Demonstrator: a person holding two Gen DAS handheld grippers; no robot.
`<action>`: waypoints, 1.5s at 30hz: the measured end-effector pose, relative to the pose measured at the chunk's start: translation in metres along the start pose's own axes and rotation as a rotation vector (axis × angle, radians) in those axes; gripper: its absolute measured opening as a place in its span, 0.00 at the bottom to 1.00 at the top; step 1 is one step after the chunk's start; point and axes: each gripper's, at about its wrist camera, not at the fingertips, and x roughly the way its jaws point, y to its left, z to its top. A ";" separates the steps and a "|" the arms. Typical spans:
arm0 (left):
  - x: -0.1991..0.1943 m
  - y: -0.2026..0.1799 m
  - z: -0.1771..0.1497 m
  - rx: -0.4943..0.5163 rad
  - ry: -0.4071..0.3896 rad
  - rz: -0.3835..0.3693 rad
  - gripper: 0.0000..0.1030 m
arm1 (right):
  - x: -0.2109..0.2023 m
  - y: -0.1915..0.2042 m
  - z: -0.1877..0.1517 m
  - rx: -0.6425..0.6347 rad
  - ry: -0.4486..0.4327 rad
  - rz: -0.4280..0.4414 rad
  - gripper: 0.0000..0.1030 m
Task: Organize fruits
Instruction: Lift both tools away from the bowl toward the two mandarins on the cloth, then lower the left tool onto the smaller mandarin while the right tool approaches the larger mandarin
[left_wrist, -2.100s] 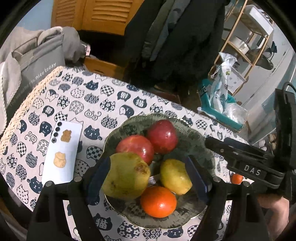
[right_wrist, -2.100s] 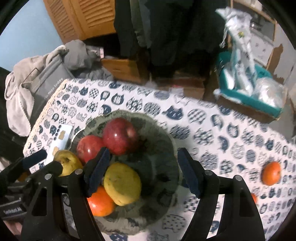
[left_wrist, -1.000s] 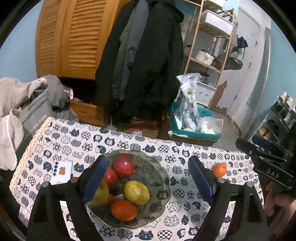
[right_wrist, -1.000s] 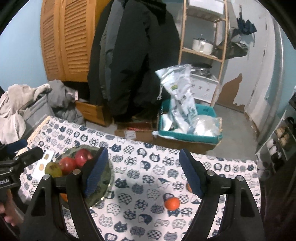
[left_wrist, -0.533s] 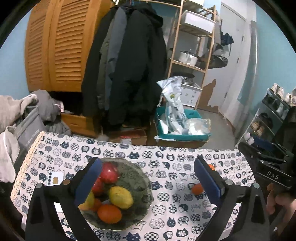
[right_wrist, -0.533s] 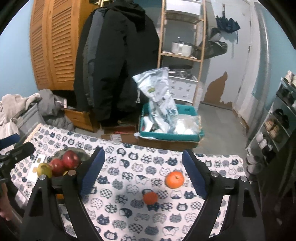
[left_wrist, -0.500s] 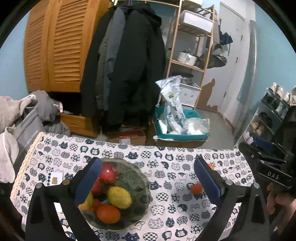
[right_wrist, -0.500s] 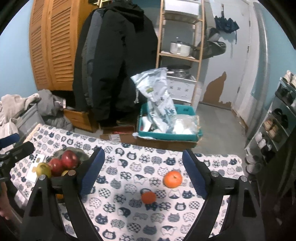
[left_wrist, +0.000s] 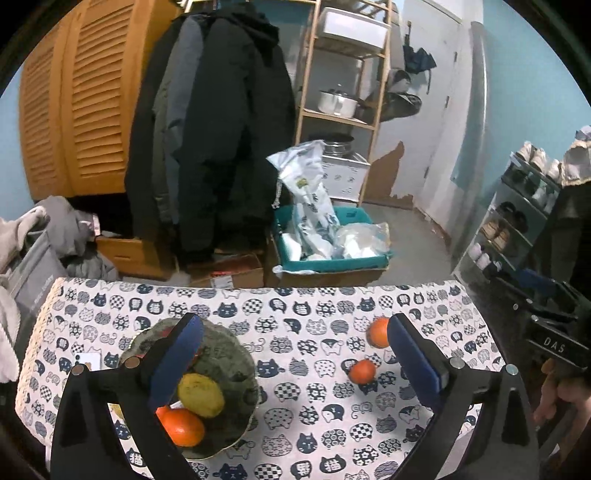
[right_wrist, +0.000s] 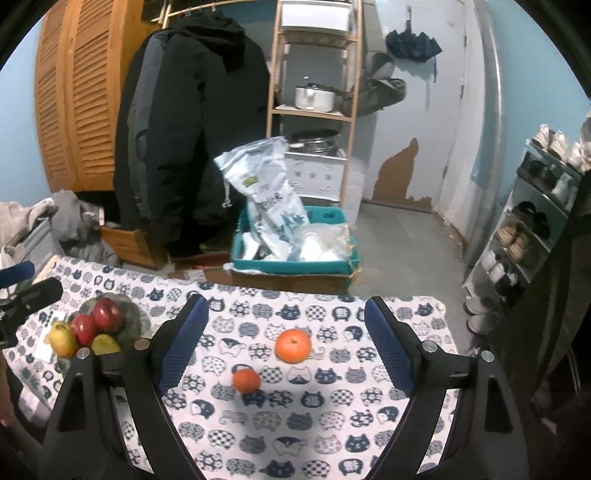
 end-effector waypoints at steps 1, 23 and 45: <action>0.001 -0.004 0.000 0.006 0.003 -0.003 0.98 | -0.001 -0.005 -0.001 0.004 -0.002 -0.010 0.84; 0.076 -0.063 -0.029 0.103 0.179 -0.007 0.98 | 0.036 -0.056 -0.036 0.070 0.133 -0.050 0.84; 0.192 -0.093 -0.086 0.125 0.434 0.007 0.98 | 0.147 -0.077 -0.106 0.147 0.441 -0.041 0.84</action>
